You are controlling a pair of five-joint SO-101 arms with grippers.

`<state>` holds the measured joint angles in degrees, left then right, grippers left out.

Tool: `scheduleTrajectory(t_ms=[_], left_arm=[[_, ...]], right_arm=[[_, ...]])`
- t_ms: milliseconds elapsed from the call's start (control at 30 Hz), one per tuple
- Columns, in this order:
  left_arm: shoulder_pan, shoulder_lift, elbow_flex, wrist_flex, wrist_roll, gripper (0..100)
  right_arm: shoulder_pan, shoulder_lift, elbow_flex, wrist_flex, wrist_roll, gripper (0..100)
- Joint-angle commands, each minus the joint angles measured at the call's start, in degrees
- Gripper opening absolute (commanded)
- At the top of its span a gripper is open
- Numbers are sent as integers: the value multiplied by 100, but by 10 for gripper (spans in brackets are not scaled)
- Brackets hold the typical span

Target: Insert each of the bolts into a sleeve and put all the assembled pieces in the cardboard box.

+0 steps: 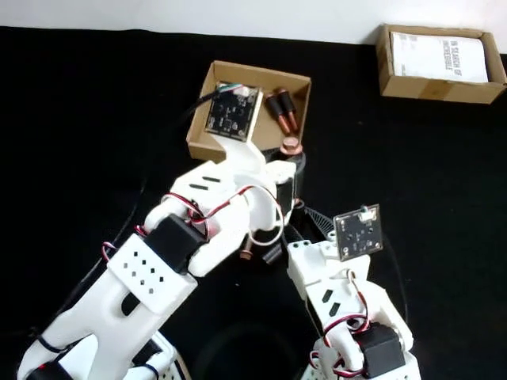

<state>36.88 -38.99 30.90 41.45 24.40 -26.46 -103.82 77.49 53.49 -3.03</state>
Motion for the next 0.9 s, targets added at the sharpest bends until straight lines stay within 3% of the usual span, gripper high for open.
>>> scheduleTrajectory(t_ms=[0,100,367,600,700,867], left_arm=[[189,-13,75,-53,35,9],[171,-13,101,-53,413,9],[180,-40,110,97,255,9],[180,-48,84,1837,18,14],[189,-48,84,2505,18,103],[189,-57,-110,3516,26,350]], right_arm=[[57,-48,-22,-171,53,6],[57,-48,-22,-171,53,6],[66,-48,-31,-171,53,6],[75,-48,-75,-171,53,6],[215,-13,-84,-171,62,6],[224,-4,-84,-189,62,6]])
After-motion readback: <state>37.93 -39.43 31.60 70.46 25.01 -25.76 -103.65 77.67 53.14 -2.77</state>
